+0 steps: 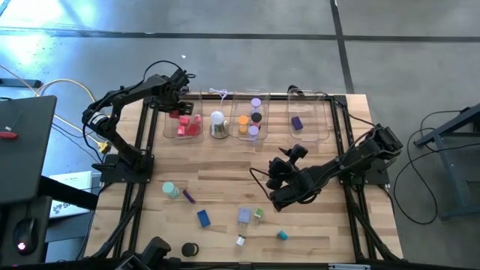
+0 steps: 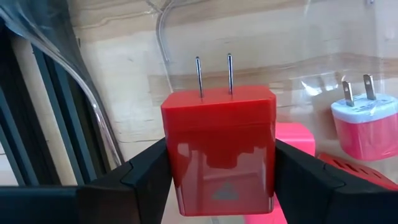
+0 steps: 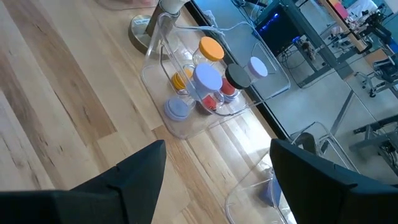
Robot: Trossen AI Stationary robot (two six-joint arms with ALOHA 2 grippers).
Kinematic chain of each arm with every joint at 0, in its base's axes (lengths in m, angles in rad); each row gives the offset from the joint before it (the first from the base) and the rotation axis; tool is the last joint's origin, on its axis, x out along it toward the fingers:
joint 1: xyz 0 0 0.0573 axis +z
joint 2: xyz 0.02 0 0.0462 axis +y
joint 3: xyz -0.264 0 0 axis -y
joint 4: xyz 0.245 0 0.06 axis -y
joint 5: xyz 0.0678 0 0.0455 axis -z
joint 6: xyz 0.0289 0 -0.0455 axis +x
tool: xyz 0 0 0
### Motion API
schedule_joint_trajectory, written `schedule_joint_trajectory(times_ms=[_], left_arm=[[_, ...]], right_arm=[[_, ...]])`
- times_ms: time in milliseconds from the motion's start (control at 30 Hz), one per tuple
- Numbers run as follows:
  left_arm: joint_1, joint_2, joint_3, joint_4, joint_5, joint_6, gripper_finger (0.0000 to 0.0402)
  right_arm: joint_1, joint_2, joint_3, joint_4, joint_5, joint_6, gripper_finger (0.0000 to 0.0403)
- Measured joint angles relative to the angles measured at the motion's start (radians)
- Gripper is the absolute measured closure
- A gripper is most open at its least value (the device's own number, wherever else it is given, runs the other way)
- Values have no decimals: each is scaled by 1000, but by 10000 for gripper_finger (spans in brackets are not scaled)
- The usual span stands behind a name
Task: Pick & Place Office items
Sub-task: Put the red charger adapter into the left transparent bin
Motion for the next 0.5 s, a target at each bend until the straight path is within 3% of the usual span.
schedule_joint_trajectory(times_ms=[500], left_arm=[[0, 0, 0, 14, 0, 1, 162]], right_arm=[[0, 0, 0, 11, 0, 0, 125]])
